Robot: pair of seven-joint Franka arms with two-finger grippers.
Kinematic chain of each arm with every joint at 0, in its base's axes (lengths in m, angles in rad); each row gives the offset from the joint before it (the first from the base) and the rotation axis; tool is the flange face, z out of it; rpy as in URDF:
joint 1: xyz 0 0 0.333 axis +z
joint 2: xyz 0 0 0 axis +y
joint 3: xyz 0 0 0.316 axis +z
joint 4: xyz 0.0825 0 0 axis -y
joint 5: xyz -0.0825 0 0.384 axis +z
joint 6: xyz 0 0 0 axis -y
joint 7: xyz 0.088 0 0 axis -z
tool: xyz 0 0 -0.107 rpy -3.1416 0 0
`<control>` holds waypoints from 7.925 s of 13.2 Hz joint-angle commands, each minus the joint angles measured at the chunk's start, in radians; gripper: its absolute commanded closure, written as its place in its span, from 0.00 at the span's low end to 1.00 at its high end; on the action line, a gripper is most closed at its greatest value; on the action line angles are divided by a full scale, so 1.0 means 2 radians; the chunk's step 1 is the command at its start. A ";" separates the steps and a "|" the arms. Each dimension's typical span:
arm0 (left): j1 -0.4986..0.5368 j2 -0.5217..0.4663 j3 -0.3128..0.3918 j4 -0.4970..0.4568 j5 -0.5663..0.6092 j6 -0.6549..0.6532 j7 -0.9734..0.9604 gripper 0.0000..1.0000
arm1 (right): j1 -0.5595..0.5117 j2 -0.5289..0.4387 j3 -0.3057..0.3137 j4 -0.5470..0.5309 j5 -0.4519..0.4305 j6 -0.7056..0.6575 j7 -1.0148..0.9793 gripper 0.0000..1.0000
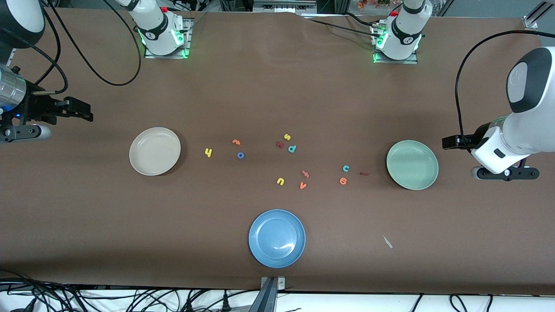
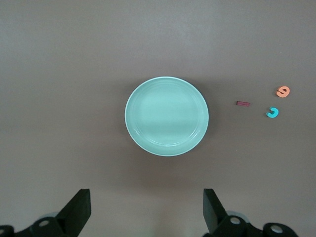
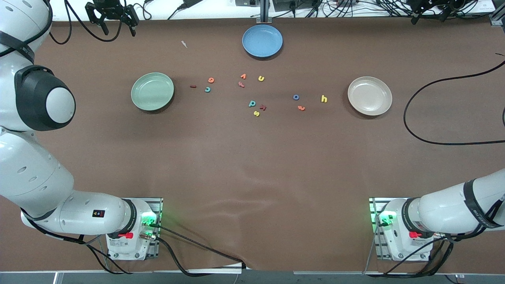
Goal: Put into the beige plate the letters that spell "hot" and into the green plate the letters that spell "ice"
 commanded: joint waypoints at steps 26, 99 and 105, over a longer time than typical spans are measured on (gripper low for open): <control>0.008 -0.023 0.001 -0.015 -0.046 0.005 0.029 0.00 | -0.005 0.004 0.002 0.013 0.005 -0.002 -0.028 0.00; 0.008 -0.021 0.001 -0.016 -0.043 0.004 0.029 0.00 | -0.022 0.009 0.002 0.008 -0.009 -0.009 -0.038 0.00; 0.008 -0.021 0.001 -0.016 -0.043 0.004 0.029 0.00 | -0.022 0.009 0.000 0.008 -0.007 -0.009 -0.039 0.00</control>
